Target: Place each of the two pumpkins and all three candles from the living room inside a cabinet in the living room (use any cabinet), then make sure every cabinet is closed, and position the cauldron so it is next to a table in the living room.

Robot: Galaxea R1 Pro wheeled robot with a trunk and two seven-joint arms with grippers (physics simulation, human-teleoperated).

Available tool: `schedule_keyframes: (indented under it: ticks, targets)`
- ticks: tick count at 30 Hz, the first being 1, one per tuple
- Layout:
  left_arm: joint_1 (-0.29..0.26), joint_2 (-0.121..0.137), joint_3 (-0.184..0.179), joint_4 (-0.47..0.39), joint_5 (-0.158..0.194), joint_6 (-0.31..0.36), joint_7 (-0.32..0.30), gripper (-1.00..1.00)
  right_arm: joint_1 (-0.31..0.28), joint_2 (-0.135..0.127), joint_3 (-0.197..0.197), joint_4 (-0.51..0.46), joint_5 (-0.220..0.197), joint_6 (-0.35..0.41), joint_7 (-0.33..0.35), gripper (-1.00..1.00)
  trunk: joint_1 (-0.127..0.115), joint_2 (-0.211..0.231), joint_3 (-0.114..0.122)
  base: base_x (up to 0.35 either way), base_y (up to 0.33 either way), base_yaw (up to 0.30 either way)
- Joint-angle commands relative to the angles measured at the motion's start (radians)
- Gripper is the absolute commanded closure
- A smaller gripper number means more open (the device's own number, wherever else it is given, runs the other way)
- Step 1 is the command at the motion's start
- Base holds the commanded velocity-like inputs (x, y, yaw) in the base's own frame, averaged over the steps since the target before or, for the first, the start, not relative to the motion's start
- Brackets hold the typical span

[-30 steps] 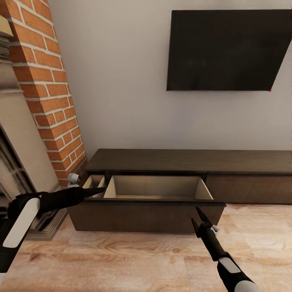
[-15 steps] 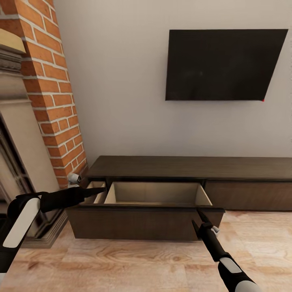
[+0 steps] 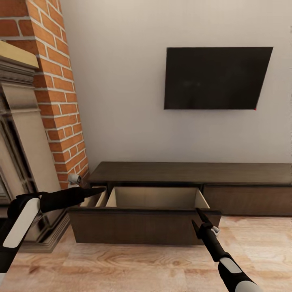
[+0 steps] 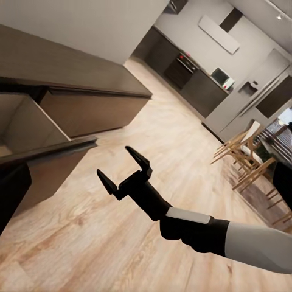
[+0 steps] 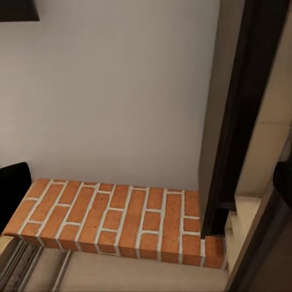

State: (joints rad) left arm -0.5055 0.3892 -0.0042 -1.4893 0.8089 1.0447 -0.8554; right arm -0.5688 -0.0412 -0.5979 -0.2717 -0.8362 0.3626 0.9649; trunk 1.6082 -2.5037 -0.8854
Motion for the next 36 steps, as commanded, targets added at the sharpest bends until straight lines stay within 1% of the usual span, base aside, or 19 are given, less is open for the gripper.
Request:
schedule_keyframes:
  ticks: [1,8,18,24,34,36]
  targets:
    - [-0.001,0.000,0.000,0.000,-0.002,0.002,-0.004,-1.00,-0.001,0.000,0.000,0.001,-0.008,0.009,0.002,-1.00,-0.001,0.000,0.003,-0.054,0.000,0.000]
    - [-0.001,0.000,0.000,0.001,-0.003,0.002,-0.004,-1.00,-0.001,0.001,0.000,0.002,-0.008,0.007,0.001,-1.00,-0.004,0.002,0.030,-0.092,0.000,0.000]
    - [-0.001,0.000,0.000,0.001,-0.005,0.002,-0.004,-1.00,-0.001,0.002,0.001,0.001,-0.007,0.004,0.001,-1.00,-0.010,0.007,0.068,-0.290,0.000,0.001]
    - [-0.001,0.000,0.000,0.001,-0.005,0.002,-0.002,-1.00,-0.001,0.002,0.002,0.001,-0.006,0.003,-0.001,-1.00,-0.033,0.049,0.084,-0.178,0.000,0.114]
    - [-0.002,0.000,0.000,0.002,-0.005,0.002,0.000,-1.00,-0.002,0.004,0.005,0.000,-0.005,0.002,-0.010,-1.00,-0.071,0.119,0.107,-0.020,0.000,0.238]
    - [-0.002,0.000,0.000,0.002,-0.006,0.002,0.000,-1.00,-0.002,0.007,0.010,0.000,-0.005,0.001,-0.024,-1.00,-0.079,0.133,0.112,-0.002,0.000,0.255]
